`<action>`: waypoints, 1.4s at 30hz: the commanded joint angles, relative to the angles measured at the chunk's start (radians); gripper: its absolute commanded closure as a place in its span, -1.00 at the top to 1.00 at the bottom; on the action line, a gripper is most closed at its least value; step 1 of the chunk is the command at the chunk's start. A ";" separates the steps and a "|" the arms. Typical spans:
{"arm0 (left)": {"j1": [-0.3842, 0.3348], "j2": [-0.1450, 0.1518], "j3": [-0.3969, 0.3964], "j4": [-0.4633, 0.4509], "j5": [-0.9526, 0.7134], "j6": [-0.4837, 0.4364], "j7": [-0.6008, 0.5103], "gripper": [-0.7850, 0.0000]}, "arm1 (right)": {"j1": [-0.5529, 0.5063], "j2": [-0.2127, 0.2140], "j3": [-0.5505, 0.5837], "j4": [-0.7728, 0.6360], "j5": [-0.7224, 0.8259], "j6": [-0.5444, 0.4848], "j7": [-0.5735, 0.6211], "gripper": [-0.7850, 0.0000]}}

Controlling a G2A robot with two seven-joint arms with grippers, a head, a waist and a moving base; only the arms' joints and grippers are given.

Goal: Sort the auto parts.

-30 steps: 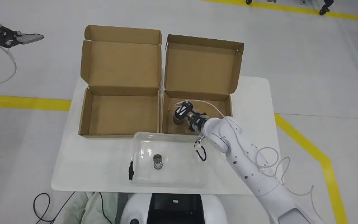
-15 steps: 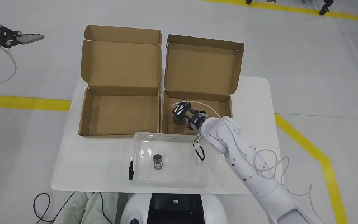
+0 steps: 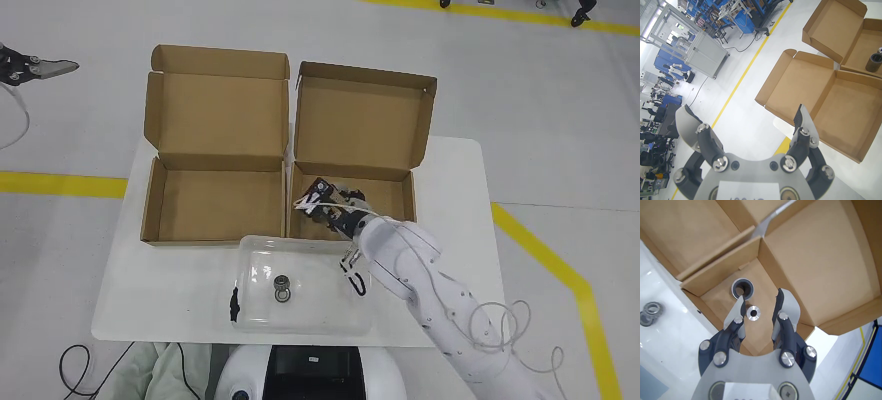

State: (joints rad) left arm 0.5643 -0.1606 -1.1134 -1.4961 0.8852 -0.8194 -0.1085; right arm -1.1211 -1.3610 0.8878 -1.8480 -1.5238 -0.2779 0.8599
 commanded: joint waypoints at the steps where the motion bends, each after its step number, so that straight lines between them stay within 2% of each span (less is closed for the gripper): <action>1: 0.000 0.000 0.000 0.000 0.000 0.000 0.000 1.00 | -0.022 0.004 -0.001 -0.026 0.002 -0.032 -0.061 -0.27; 7: 0.000 0.000 0.000 0.000 0.000 0.000 0.000 1.00 | -0.086 0.015 -0.008 -0.054 0.020 -0.137 -0.229 -0.23; 14: 0.000 0.000 0.000 0.000 0.000 0.000 0.000 1.00 | -0.125 0.022 -0.048 -0.014 0.038 -0.253 -0.392 -0.25; 24: 0.000 0.000 0.000 0.000 0.000 0.000 0.000 1.00 | -0.178 0.034 -0.063 0.030 0.048 -0.302 -0.480 -0.31; 27: 0.000 0.000 0.000 0.000 0.000 0.000 0.000 1.00 | -0.171 0.033 -0.066 0.040 0.050 -0.299 -0.522 -0.27; 42: 0.000 0.000 0.000 0.000 0.000 0.000 0.000 1.00 | -0.171 0.033 -0.066 0.040 0.050 -0.299 -0.522 -0.27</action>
State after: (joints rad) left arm 0.5643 -0.1606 -1.1134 -1.4961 0.8852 -0.8194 -0.1085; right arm -1.2919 -1.3277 0.8213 -1.8081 -1.4738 -0.5766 0.3376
